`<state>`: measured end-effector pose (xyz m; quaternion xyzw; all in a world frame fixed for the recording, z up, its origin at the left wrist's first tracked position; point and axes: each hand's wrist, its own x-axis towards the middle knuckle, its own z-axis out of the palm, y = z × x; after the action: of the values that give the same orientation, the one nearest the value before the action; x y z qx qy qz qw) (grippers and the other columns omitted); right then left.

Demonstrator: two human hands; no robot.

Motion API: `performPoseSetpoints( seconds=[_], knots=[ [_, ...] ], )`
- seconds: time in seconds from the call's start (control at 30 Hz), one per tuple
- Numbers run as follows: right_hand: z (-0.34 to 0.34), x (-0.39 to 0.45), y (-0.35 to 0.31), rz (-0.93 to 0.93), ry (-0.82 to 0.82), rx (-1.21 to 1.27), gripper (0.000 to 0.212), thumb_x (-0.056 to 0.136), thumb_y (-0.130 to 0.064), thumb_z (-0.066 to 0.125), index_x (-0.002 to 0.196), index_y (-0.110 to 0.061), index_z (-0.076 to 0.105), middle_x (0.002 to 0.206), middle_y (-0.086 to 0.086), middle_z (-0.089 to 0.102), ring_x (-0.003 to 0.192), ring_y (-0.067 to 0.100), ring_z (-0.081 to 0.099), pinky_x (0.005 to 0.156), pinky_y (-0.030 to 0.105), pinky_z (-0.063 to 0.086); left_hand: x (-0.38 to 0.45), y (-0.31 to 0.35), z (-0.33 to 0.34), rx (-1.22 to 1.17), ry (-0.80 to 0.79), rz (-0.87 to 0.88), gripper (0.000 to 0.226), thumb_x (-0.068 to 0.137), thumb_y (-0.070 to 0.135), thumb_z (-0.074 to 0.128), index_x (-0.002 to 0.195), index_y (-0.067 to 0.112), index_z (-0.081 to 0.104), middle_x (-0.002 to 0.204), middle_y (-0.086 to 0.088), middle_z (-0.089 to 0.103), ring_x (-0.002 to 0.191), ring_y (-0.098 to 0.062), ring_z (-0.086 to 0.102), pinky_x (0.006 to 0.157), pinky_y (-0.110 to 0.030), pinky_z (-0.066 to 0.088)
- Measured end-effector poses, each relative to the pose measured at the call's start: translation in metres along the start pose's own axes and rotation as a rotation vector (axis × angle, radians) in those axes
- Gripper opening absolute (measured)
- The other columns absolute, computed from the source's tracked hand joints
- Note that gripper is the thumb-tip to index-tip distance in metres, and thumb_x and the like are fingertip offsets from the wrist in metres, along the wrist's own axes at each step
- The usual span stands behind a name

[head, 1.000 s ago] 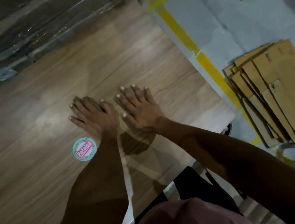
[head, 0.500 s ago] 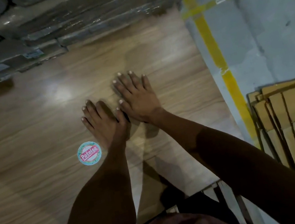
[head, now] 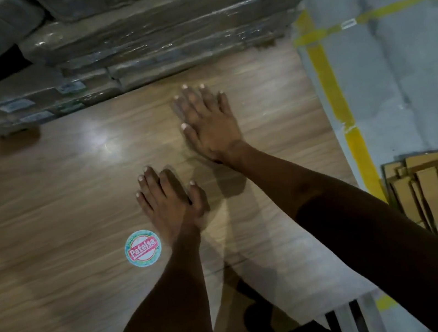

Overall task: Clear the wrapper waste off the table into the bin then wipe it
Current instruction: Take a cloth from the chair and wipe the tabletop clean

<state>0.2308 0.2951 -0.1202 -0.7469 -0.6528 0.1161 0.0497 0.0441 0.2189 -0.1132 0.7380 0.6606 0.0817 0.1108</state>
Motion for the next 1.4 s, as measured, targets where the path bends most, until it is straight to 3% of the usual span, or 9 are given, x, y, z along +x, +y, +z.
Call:
performPoseSetpoints(
  seconds=[0.17, 0.4, 0.67, 0.73, 0.87, 1.07, 1.17, 1.23, 1.4],
  knots=[
    [-0.012, 0.024, 0.015, 0.457, 0.085, 0.108, 0.067, 0.105, -0.047, 0.021, 0.165, -0.020, 0.010, 0.173, 0.009, 0.003, 0.158, 0.041, 0.003, 0.124, 0.064, 0.010, 0.000, 0.000, 0.000, 0.013, -0.016, 0.002, 0.067, 0.089, 0.049, 0.048, 0.144, 0.012, 0.046, 0.165, -0.015, 0.028, 0.154, -0.033, 0.022, 0.125, -0.052, 0.015],
    [-0.011, 0.014, 0.022, 0.029, 0.010, 0.043, 0.063, 0.105, -0.048, 0.025, 0.164, -0.028, 0.018, 0.173, 0.002, 0.013, 0.159, 0.035, 0.009, 0.121, 0.068, 0.012, 0.001, -0.001, 0.001, 0.000, -0.009, 0.006, 0.065, 0.090, 0.048, 0.048, 0.143, 0.010, 0.048, 0.164, -0.016, 0.028, 0.154, -0.034, 0.022, 0.124, -0.055, 0.017],
    [-0.019, 0.005, 0.090, 0.585, 0.219, 0.109, 0.061, 0.105, -0.043, 0.029, 0.163, -0.024, 0.023, 0.171, 0.006, 0.019, 0.157, 0.038, 0.014, 0.122, 0.063, 0.014, 0.000, 0.001, -0.002, -0.014, 0.006, 0.008, 0.063, 0.089, 0.046, 0.052, 0.142, 0.011, 0.048, 0.163, -0.017, 0.031, 0.152, -0.035, 0.025, 0.124, -0.054, 0.018],
    [-0.019, 0.005, 0.081, 0.547, 0.181, 0.097, 0.062, 0.106, -0.044, 0.030, 0.164, -0.024, 0.020, 0.172, 0.007, 0.016, 0.158, 0.039, 0.012, 0.121, 0.068, 0.010, 0.000, 0.003, -0.002, -0.024, 0.025, 0.009, 0.062, 0.089, 0.046, 0.052, 0.141, 0.011, 0.048, 0.162, -0.017, 0.033, 0.151, -0.035, 0.026, 0.123, -0.054, 0.019],
    [-0.015, -0.010, 0.073, 0.185, 0.082, 0.041, 0.062, 0.106, -0.046, 0.027, 0.164, -0.027, 0.015, 0.173, 0.004, 0.010, 0.158, 0.037, 0.009, 0.121, 0.069, 0.007, -0.003, 0.004, -0.004, -0.042, 0.041, 0.012, 0.063, 0.089, 0.046, 0.050, 0.140, 0.010, 0.048, 0.161, -0.017, 0.033, 0.152, -0.035, 0.026, 0.123, -0.054, 0.019],
    [-0.005, -0.051, 0.062, 0.604, 0.215, 0.131, 0.063, 0.105, -0.046, 0.028, 0.164, -0.024, 0.020, 0.172, 0.005, 0.015, 0.158, 0.037, 0.012, 0.123, 0.063, 0.011, -0.003, 0.006, -0.005, -0.049, 0.023, 0.002, 0.062, 0.089, 0.045, 0.050, 0.140, 0.010, 0.047, 0.162, -0.016, 0.031, 0.153, -0.033, 0.023, 0.125, -0.052, 0.015],
    [-0.001, -0.082, 0.049, 0.296, 0.101, 0.108, 0.066, 0.106, -0.050, 0.028, 0.165, -0.028, 0.010, 0.174, 0.002, 0.006, 0.159, 0.035, 0.005, 0.123, 0.067, 0.003, -0.003, 0.004, -0.004, -0.038, 0.014, -0.005, 0.062, 0.089, 0.046, 0.050, 0.140, 0.010, 0.046, 0.163, -0.016, 0.030, 0.153, -0.032, 0.022, 0.125, -0.052, 0.015],
    [-0.001, -0.103, 0.054, 0.157, 0.089, 0.083, 0.067, 0.106, -0.050, 0.033, 0.165, -0.029, 0.012, 0.174, 0.000, 0.007, 0.159, 0.033, 0.007, 0.123, 0.066, 0.008, -0.004, 0.005, -0.005, -0.044, 0.003, 0.002, 0.062, 0.090, 0.046, 0.049, 0.140, 0.010, 0.046, 0.163, -0.016, 0.029, 0.154, -0.032, 0.021, 0.125, -0.053, 0.015],
    [0.003, -0.128, 0.051, 0.548, 0.154, 0.113, 0.064, 0.106, -0.049, 0.029, 0.164, -0.027, 0.016, 0.173, 0.002, 0.014, 0.158, 0.035, 0.012, 0.124, 0.062, 0.013, -0.005, 0.005, -0.006, -0.053, 0.015, 0.008, 0.064, 0.090, 0.047, 0.047, 0.142, 0.009, 0.045, 0.164, -0.017, 0.028, 0.154, -0.032, 0.021, 0.126, -0.052, 0.013]
  ],
)
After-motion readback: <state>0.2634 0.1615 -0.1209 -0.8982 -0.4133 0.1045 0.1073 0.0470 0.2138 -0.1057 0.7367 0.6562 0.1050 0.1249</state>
